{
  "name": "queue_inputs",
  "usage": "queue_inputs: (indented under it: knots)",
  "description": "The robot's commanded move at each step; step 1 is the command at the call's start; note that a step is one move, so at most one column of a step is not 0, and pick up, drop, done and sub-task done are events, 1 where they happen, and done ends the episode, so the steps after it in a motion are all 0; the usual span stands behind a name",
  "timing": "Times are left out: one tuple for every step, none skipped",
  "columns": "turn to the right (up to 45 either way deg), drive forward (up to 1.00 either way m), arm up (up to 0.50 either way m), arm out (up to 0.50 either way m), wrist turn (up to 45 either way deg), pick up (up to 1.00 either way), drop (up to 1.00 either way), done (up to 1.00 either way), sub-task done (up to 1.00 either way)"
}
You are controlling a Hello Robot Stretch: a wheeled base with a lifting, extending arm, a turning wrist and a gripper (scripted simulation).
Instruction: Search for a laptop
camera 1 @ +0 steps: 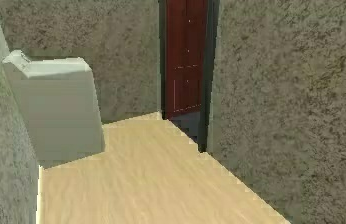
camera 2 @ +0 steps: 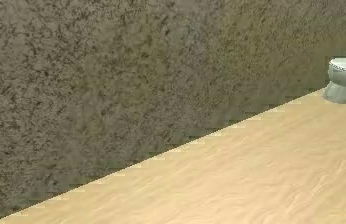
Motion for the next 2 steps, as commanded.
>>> queue_inputs:
  knots:
    - [45.0,0.0,0.0,0.0,0.0,0.0,0.0,0.0,0.0]
    - [12.0,0.0,0.0,0.0,0.0,0.0,0.0,0.0,0.0]
